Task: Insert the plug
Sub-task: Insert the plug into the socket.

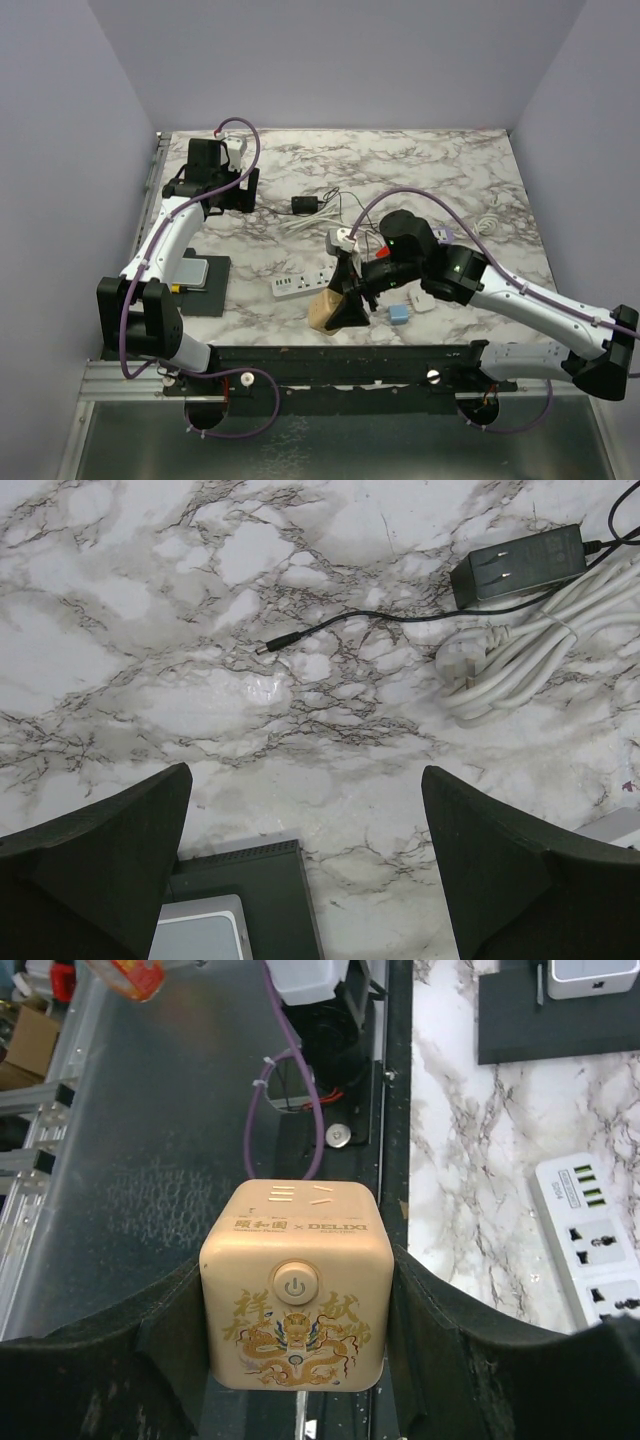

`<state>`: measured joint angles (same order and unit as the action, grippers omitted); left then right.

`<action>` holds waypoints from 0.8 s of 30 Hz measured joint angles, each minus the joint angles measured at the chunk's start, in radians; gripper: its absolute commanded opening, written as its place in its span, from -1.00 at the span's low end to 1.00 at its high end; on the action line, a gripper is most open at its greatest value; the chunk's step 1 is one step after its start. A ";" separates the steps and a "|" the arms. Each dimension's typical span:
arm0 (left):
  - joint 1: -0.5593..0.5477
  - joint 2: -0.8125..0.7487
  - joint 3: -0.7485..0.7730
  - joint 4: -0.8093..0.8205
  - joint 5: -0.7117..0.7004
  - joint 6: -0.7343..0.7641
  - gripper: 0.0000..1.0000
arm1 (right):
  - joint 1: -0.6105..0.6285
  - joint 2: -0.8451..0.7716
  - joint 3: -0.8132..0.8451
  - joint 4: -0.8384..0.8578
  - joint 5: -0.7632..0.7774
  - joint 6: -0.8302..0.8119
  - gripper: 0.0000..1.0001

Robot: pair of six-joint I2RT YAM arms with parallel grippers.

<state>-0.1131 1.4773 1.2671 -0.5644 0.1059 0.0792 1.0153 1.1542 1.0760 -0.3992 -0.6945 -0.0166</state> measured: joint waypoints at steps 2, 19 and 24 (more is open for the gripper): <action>0.000 -0.001 0.000 0.000 0.000 0.000 0.98 | 0.000 -0.009 0.004 0.001 -0.019 0.006 -0.99; 0.000 -0.015 -0.014 0.001 0.000 0.020 0.98 | 0.002 0.123 0.235 -0.146 0.397 0.302 -0.99; 0.000 -0.015 -0.014 0.001 0.000 0.023 0.98 | 0.002 0.383 0.423 -0.300 0.703 0.449 -0.99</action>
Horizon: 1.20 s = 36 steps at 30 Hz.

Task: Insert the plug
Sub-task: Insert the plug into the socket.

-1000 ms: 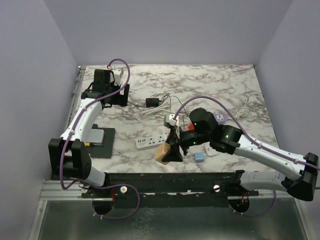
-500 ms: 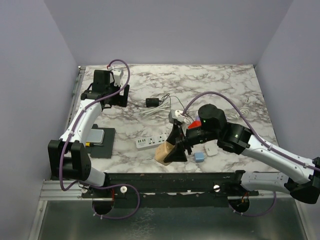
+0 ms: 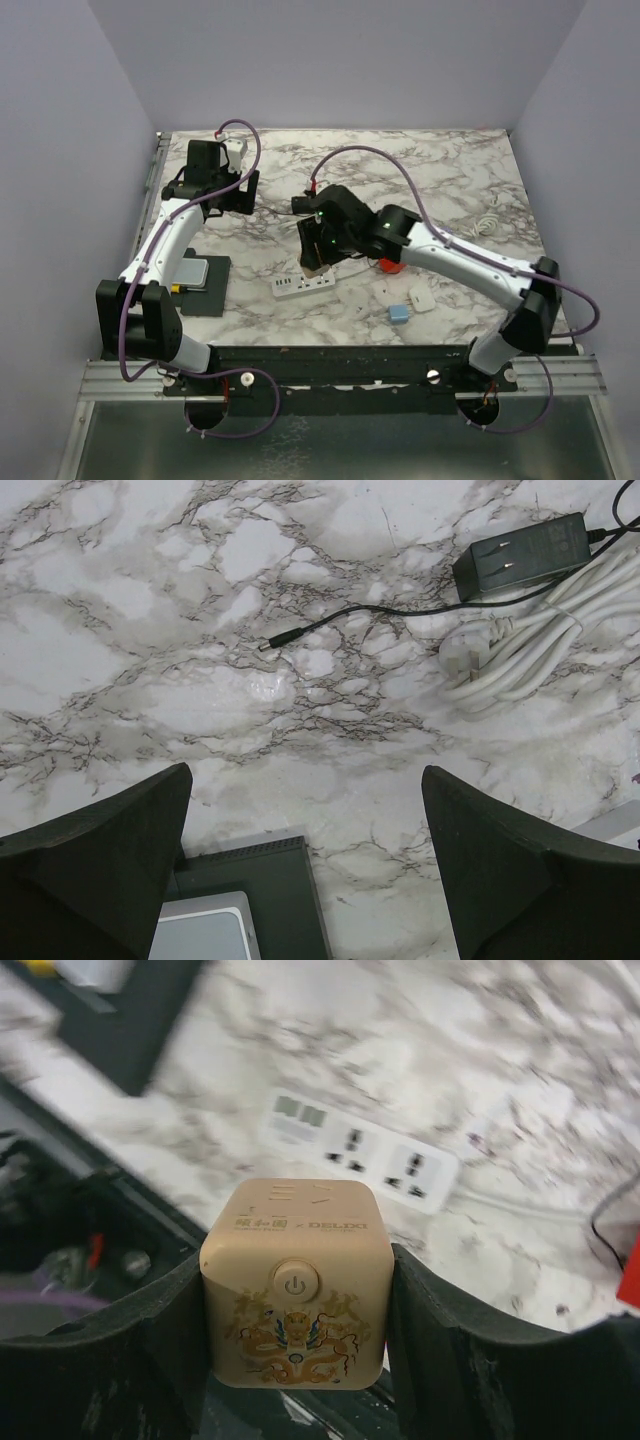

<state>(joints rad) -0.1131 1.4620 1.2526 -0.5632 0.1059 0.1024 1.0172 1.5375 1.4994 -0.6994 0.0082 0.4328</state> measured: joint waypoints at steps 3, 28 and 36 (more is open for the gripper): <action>0.000 0.000 0.000 0.000 0.000 0.000 0.98 | -0.001 0.148 0.037 -0.112 0.167 0.117 -0.99; 0.000 0.000 0.000 -0.008 -0.001 0.003 0.98 | -0.001 0.221 -0.119 -0.035 0.333 0.268 -0.99; 0.000 0.000 0.000 -0.011 -0.002 0.004 0.98 | -0.001 0.222 -0.119 0.028 0.333 0.240 -0.99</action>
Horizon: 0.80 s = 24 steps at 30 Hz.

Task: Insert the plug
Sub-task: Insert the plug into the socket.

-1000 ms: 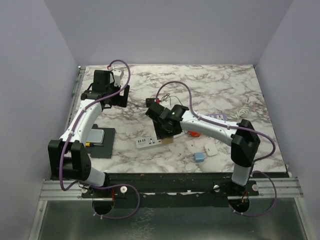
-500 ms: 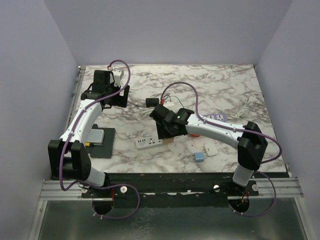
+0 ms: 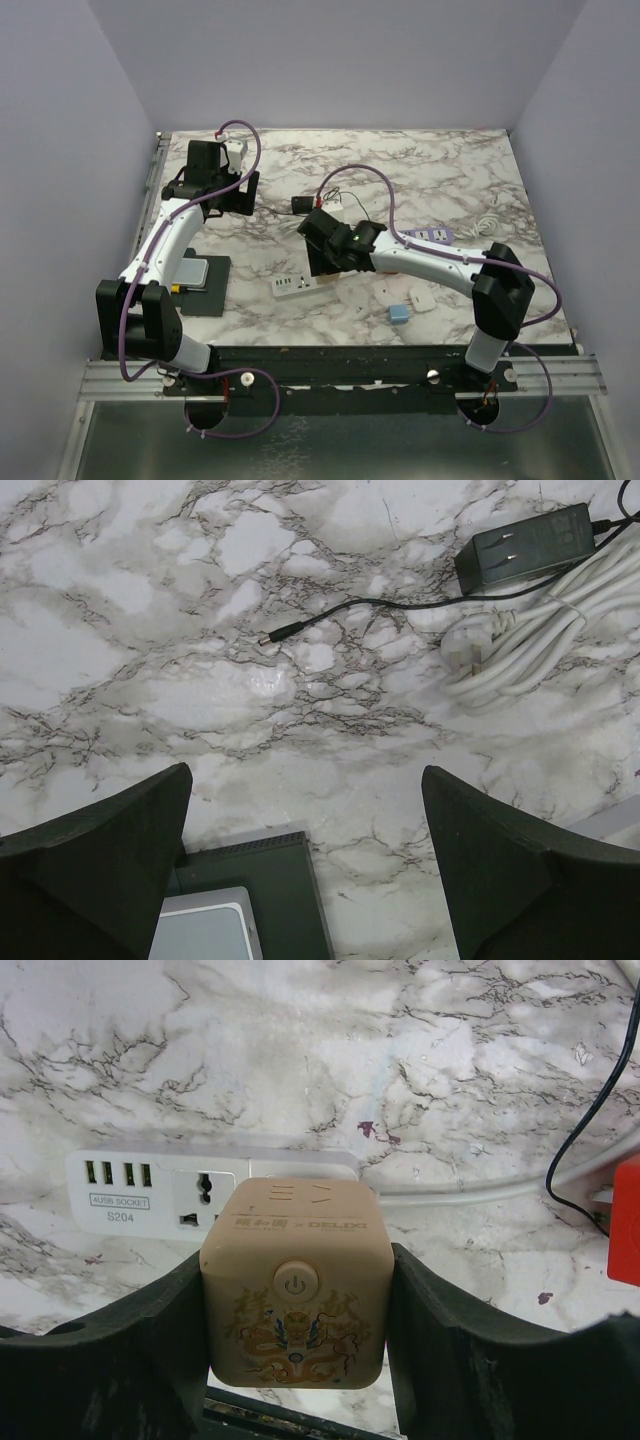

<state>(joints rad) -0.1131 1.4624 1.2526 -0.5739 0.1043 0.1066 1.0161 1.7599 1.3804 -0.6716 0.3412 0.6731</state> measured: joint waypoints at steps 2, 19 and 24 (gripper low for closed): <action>0.000 0.000 0.000 0.000 0.000 0.000 0.98 | 0.000 0.002 0.000 0.003 0.000 -0.004 -0.99; 0.000 0.000 0.000 -0.001 -0.001 0.004 0.98 | 0.000 0.040 0.003 0.008 -0.013 -0.011 -0.99; 0.000 0.000 0.000 -0.001 0.000 0.004 0.98 | 0.000 0.047 0.009 0.013 -0.012 -0.009 -0.99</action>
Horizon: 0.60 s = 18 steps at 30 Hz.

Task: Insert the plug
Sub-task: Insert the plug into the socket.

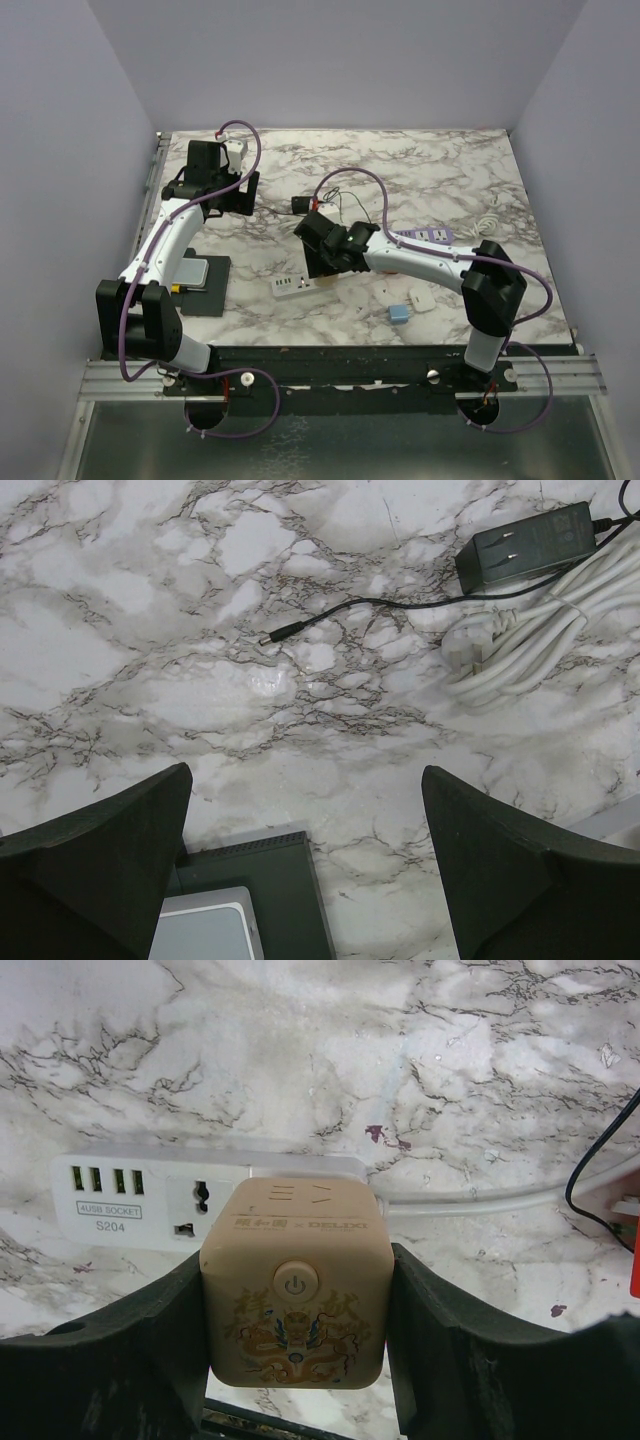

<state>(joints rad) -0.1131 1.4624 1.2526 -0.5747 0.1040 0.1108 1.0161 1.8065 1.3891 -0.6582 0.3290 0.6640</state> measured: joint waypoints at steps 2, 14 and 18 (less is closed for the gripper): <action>0.000 0.000 0.000 0.000 0.000 0.000 0.98 | 0.000 0.002 0.000 0.003 0.000 0.001 -0.99; 0.000 0.000 0.000 0.000 0.000 0.005 0.98 | 0.003 0.038 0.042 -0.023 0.033 0.016 -0.99; 0.000 0.000 0.000 0.000 0.000 0.005 0.98 | 0.012 0.045 0.054 -0.040 0.049 0.017 -0.99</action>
<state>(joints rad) -0.1131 1.4624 1.2526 -0.5751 0.1040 0.1162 1.0279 1.8515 1.4433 -0.6979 0.3782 0.6811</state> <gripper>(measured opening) 0.989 0.614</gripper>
